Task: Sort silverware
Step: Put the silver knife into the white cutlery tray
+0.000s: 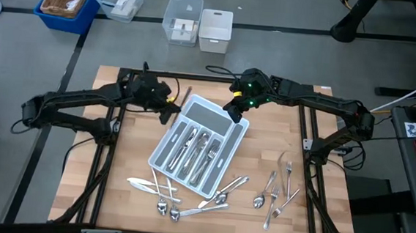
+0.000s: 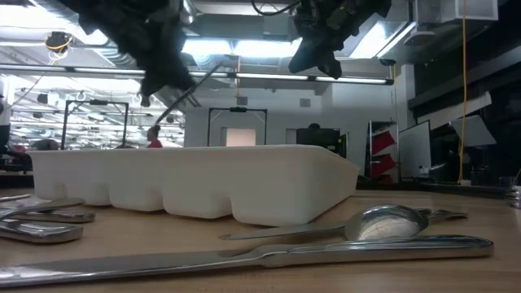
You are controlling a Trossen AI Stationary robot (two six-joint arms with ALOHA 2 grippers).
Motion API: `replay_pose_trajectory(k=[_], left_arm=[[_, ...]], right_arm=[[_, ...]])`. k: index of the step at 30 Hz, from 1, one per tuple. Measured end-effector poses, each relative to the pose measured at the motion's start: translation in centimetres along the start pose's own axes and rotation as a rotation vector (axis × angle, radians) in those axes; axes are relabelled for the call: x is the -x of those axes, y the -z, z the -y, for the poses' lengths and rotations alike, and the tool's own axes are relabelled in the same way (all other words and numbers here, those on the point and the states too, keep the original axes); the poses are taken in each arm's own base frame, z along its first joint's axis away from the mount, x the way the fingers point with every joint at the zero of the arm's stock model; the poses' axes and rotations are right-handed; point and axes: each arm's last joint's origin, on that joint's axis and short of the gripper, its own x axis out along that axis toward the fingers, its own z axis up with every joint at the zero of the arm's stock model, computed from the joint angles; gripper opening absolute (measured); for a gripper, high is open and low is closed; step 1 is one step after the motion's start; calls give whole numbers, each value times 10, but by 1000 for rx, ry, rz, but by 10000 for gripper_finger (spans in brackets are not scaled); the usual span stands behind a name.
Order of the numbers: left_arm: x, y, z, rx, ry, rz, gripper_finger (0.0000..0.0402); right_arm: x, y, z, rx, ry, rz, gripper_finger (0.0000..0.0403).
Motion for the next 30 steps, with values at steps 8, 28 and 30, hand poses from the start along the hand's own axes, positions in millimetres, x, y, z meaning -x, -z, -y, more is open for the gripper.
replay_pose_trajectory(k=[8,28,30], left_arm=[[-2,-1,29,-328,129,84,30],[-8,32,75,-1697,341,150,32],[-10,35,74,-1779,354,126,32]], right_arm=[[0,0,0,50,0,0,35],[0,-1,0,77,-2,13,35],[0,-1,0,77,-1,13,35]])
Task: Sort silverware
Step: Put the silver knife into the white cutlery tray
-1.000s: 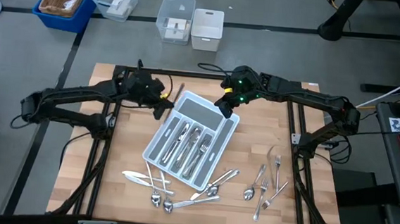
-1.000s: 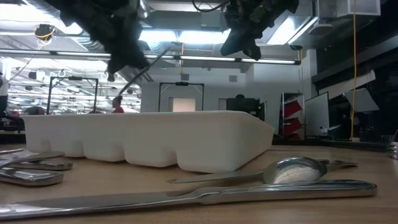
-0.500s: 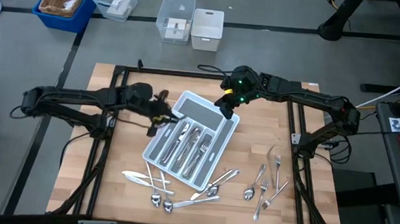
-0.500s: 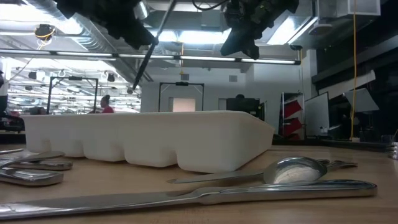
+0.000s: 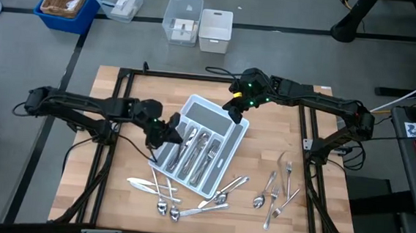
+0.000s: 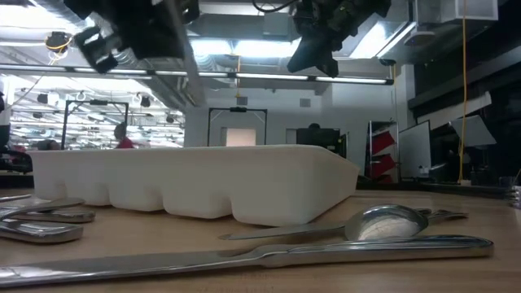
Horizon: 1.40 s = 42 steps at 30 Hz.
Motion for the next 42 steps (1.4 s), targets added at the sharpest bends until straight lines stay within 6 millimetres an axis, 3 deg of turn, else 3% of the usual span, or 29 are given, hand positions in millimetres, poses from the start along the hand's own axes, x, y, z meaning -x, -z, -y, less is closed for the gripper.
replay_pose_trajectory(k=[5,11,17,28,36,42], left_arm=[[-7,4,12,-162,129,-37,34],[-18,0,16,-219,165,-15,30],[-43,1,25,-281,242,-24,37],[-92,23,46,-414,382,-233,43],[-111,33,58,-388,443,-296,57],[-113,33,57,-323,424,-307,73]], right_arm=[[0,0,0,0,0,4,35],[0,-1,1,0,31,18,35],[0,-2,1,2,49,29,35],[0,-2,1,3,49,30,35],[0,-2,1,3,29,25,35],[0,-2,0,3,20,22,35]])
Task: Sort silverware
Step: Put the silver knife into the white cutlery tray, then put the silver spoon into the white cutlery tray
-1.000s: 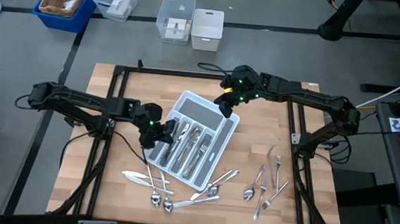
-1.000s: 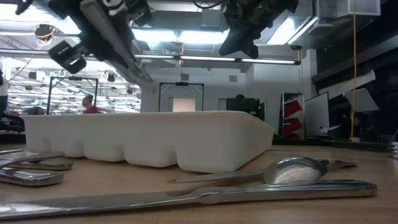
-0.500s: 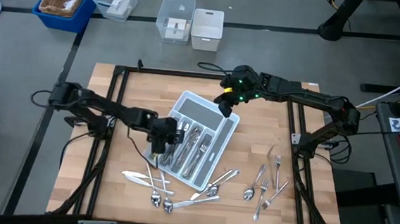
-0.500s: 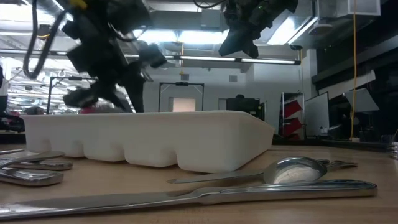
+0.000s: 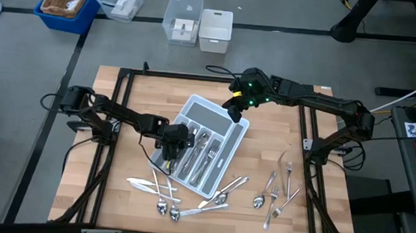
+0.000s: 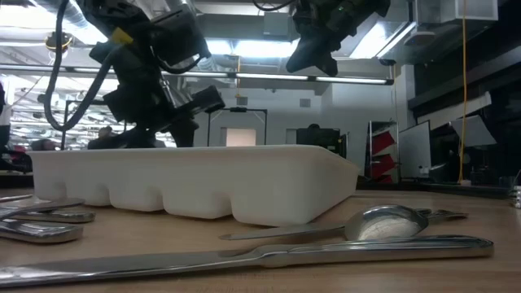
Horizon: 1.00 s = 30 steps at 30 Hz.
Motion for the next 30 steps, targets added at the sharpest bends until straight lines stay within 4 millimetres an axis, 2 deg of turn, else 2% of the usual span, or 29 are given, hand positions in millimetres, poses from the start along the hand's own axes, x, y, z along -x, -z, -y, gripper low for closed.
replay_pose_trajectory(k=[11,17,22,26,30], left_arm=[[16,-3,-4,75,-65,-44,82],[39,-6,-9,208,-158,-57,84],[67,-5,-12,522,-278,-34,82],[90,-5,-14,873,-367,54,82],[106,-7,-14,1237,-410,181,84]], right_arm=[[0,0,-1,-1,-45,-11,35],[15,3,-11,10,-104,-22,35],[38,17,-29,27,-125,-100,35],[54,35,-51,64,-144,-195,35],[61,59,-75,121,-176,-354,35]])
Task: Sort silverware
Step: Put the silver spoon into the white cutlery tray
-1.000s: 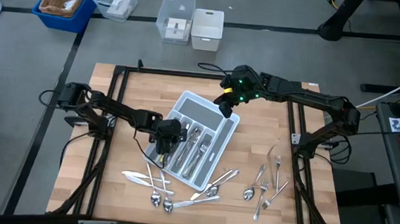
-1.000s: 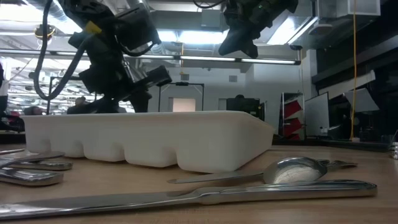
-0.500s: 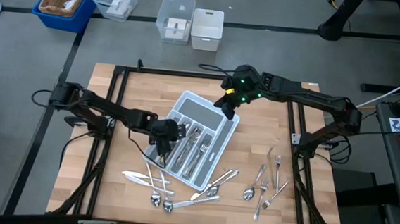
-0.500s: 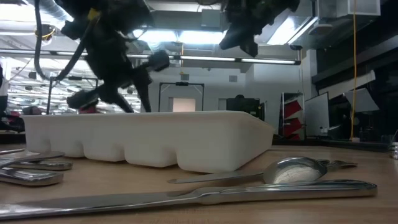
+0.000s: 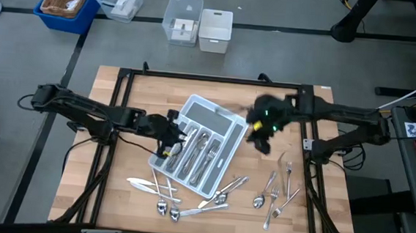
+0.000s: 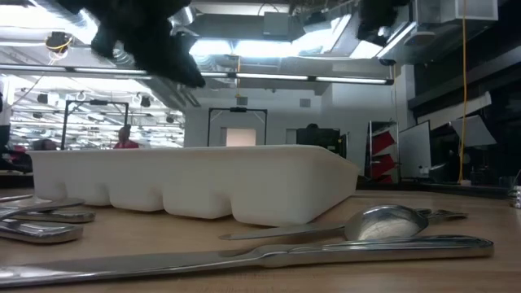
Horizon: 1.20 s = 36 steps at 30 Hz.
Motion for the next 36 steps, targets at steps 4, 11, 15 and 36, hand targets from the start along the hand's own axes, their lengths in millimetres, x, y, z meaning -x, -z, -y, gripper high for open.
replay_pose_trajectory(k=[4,11,15,36], left_arm=[[6,-4,4,337,17,30,81],[6,-5,14,649,55,17,84],[6,-6,15,655,60,19,79],[6,-6,15,657,59,17,76]], right_arm=[[-9,23,-27,66,0,-188,35],[-25,60,-64,235,15,-368,35],[-42,79,-77,334,29,-384,35],[-115,153,-61,427,94,-426,35]])
